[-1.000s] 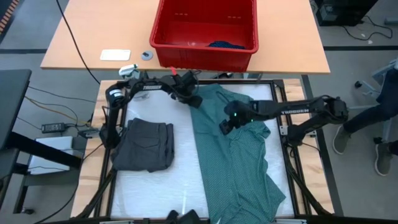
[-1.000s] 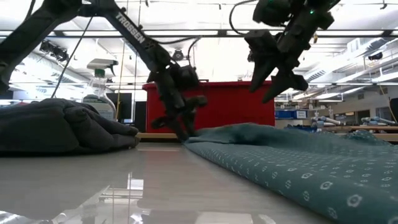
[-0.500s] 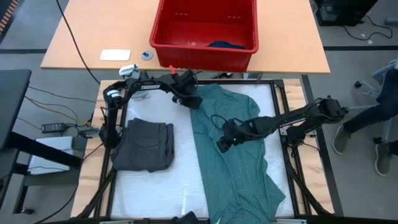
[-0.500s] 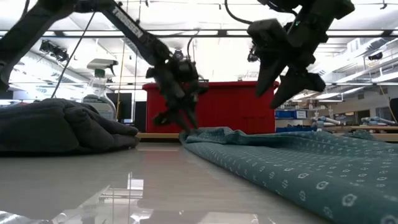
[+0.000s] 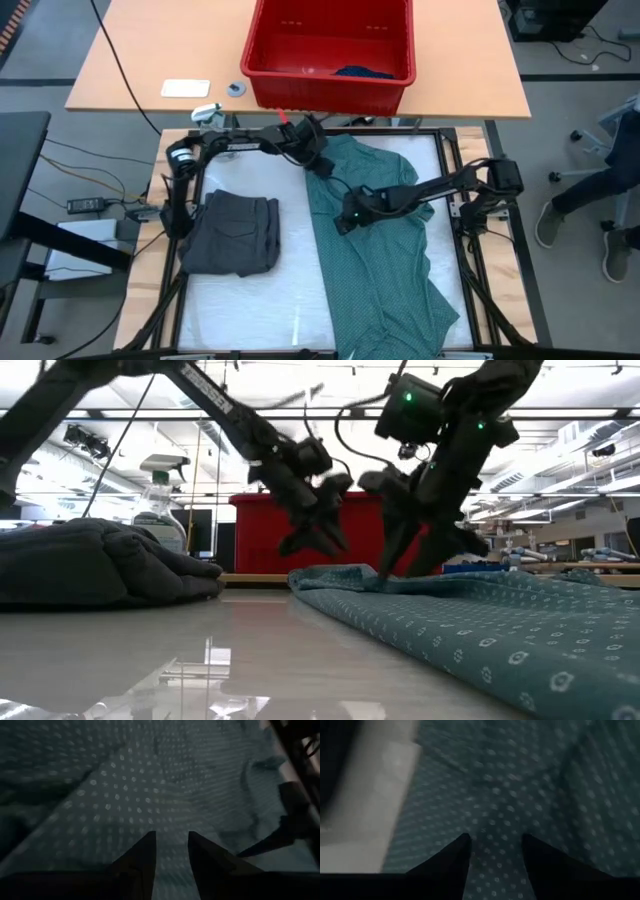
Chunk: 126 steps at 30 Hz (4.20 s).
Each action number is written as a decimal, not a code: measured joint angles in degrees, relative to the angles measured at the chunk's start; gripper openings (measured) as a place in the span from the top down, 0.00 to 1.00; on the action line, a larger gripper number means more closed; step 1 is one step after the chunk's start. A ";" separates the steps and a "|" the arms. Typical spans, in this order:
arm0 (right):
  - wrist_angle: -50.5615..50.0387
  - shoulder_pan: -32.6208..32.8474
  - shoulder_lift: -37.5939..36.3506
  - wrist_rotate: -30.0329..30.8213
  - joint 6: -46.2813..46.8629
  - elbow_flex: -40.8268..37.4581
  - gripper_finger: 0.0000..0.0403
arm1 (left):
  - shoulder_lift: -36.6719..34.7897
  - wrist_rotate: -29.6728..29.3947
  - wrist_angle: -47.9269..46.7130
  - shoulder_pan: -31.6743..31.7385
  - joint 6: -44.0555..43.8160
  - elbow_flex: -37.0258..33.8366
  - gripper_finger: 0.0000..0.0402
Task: Fold Laundry from Bin
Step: Fold the green polo shirt on the table
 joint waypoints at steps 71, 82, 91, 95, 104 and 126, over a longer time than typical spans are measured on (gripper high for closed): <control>-24.93 30.56 14.51 13.55 41.83 28.28 0.62 | 1.73 -23.39 -45.10 5.93 18.15 -0.31 0.71; -17.83 36.69 22.04 13.24 50.80 28.13 0.62 | -12.15 -23.78 -50.77 4.32 19.98 -0.24 0.71; -34.86 38.02 12.99 10.54 51.87 27.95 0.62 | -13.59 -10.03 -36.53 -0.34 25.43 -0.17 0.71; -45.94 38.01 8.74 7.13 52.03 27.91 0.62 | -13.41 -9.50 -22.18 -5.42 23.82 -0.16 0.71; -55.54 37.59 4.88 -2.34 60.64 27.91 0.62 | -3.94 -12.43 -3.11 -6.38 14.73 0.28 0.71; -47.53 28.35 5.29 -9.93 51.87 10.52 0.62 | 3.39 -19.28 -31.68 13.70 20.04 2.81 0.71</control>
